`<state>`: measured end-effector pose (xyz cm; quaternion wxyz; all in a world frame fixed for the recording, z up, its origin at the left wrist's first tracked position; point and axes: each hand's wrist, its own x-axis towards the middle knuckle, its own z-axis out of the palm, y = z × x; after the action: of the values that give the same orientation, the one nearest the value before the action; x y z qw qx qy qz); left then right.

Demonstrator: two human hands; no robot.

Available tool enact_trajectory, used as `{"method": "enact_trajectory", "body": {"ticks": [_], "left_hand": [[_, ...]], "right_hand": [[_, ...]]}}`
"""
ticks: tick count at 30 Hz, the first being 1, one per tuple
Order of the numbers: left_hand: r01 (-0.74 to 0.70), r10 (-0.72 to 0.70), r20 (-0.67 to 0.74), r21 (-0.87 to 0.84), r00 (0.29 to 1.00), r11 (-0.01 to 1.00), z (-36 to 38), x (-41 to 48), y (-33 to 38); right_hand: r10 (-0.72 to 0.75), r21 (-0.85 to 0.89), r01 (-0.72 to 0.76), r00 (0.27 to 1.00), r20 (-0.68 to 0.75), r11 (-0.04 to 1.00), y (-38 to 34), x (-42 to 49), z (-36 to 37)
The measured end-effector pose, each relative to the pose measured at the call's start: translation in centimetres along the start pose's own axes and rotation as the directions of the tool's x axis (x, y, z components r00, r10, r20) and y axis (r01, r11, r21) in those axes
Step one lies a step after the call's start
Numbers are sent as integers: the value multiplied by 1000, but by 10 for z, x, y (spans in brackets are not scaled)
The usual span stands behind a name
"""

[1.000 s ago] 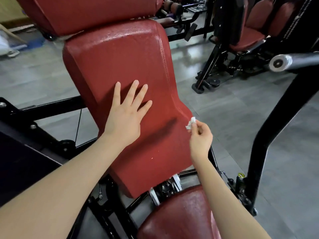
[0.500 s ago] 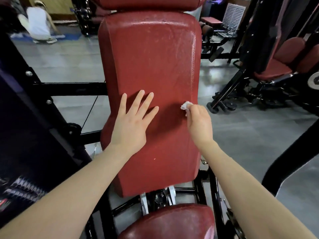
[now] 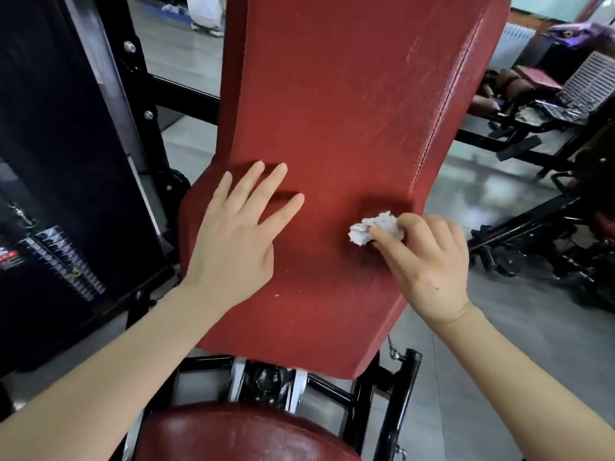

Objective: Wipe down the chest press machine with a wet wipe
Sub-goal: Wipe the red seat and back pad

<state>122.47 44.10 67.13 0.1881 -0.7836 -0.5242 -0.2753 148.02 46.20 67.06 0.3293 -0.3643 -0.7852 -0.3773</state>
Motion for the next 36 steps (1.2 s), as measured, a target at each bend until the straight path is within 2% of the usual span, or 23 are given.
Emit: {"method": "enact_trajectory", "body": {"ticks": [2,4,10,12,14,17,19,20,22,24,25,26,28,30,32,33,34,36], "left_hand": [[49,-48,20,-40,999,998,1,-10,1],[88,-85,46,-68,995,994,2,-20,-1],[190,-187,33,-131,982,973,18,-53,-14],[201,-201,14,-134,980,970,29,-67,-17],[199,-199,12,-132,980,971,40,-82,-20],[199,-197,29,-138,980,970,56,-105,-25],[202,-199,33,-145,979,969,65,-121,-30],[215,-212,35,-144,977,966,70,-131,-33],[265,-264,34,-167,964,949,80,-150,-38],[330,-331,36,-247,943,911,87,-166,-39],[359,-361,50,-299,931,884,89,-173,-39],[386,-388,68,-350,919,854,89,-178,-37],[450,-444,128,-453,887,769,90,-183,-35],[498,-485,185,-559,855,663,91,-182,-34],[516,-519,207,-639,829,570,90,-179,-35],[521,-531,211,-659,821,543,89,-179,-36],[522,-535,215,-672,817,526,89,-178,-37],[532,-536,238,-683,810,501,85,-177,-39]], "right_hand": [[-15,169,10,1000,27,986,0,3,6],[-10,263,-4,999,53,965,-9,4,10],[55,223,-56,998,12,973,-27,-8,22],[-3,211,0,1000,17,977,-44,-33,31],[-121,195,102,989,89,976,-65,-72,46],[-317,216,276,929,189,937,-98,-125,64],[-365,229,321,913,184,919,-101,-125,64],[-340,208,305,927,158,929,-98,-113,62],[-174,138,167,984,41,976,-84,-78,60],[-10,83,17,996,-89,996,-78,-48,63],[10,62,-3,993,-115,998,-86,-47,68],[-36,65,42,995,-91,997,-99,-57,74],[-260,144,253,965,37,957,-129,-92,86],[-494,228,454,854,167,862,-145,-122,91],[-589,270,535,785,193,801,-140,-118,90],[-588,254,542,792,164,801,-134,-103,88],[-543,207,513,829,135,833,-127,-82,84],[-349,85,344,936,39,935,-107,-36,78]]}}
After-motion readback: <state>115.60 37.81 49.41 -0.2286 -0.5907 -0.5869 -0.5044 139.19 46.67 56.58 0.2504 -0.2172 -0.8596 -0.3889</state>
